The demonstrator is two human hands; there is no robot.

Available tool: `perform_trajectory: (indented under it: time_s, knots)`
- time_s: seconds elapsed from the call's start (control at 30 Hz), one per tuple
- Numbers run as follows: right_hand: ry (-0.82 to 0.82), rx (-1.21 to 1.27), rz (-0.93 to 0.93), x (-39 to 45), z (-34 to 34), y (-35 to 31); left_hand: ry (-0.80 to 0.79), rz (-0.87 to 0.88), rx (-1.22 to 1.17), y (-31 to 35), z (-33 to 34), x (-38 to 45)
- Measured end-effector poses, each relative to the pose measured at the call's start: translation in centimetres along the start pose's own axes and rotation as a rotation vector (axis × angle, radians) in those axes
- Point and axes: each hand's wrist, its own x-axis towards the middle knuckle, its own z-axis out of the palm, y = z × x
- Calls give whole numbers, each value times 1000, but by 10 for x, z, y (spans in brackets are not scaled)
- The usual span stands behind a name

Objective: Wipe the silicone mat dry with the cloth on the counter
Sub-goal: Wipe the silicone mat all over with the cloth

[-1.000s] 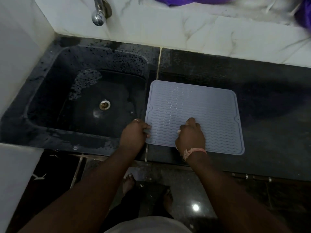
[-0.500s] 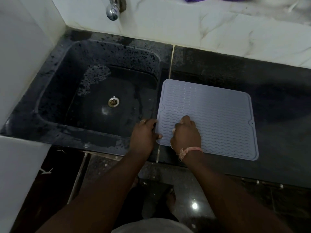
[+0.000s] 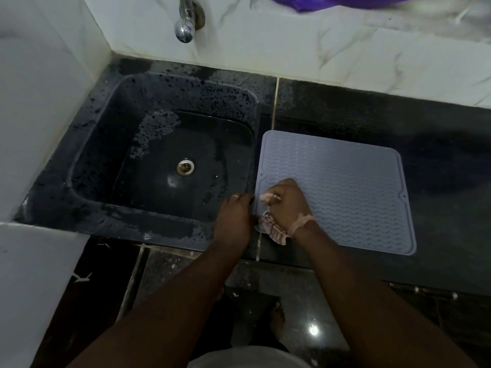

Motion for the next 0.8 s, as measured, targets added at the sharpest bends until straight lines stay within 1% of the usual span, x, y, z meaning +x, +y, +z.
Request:
perform_trajectory:
  time_s: [0.03, 0.1, 0.2, 0.27, 0.37, 0.4, 0.47, 0.53, 0.63, 0.8]
  knots:
    - [37, 104, 49, 0, -9, 5, -22, -12, 0, 2, -1, 0]
    - [113, 226, 114, -5, -29, 21, -52, -32, 6, 8, -3, 0]
    - [189, 406, 279, -19, -57, 54, -45, -28, 77, 17, -1, -2]
    - [266, 529, 423, -29, -73, 78, -41, -3, 106, 26, 3, -5]
    - [395, 643, 574, -43, -93, 110, -58, 70, 131, 38, 13, -12]
    - [437, 644, 606, -48, -100, 120, -80, 93, 144, 43, 17, -14]
    - [497, 542, 637, -58, -113, 139, -108, 125, 194, 48, 25, -17]
    - [536, 447, 631, -67, -126, 154, -93, 138, 254, 52, 31, -18]
    - [552, 325, 611, -74, -142, 169, -61, 122, 284, 55, 35, -20]
    - [540, 93, 634, -81, -167, 190, -76, 81, 376, 63, 36, -21]
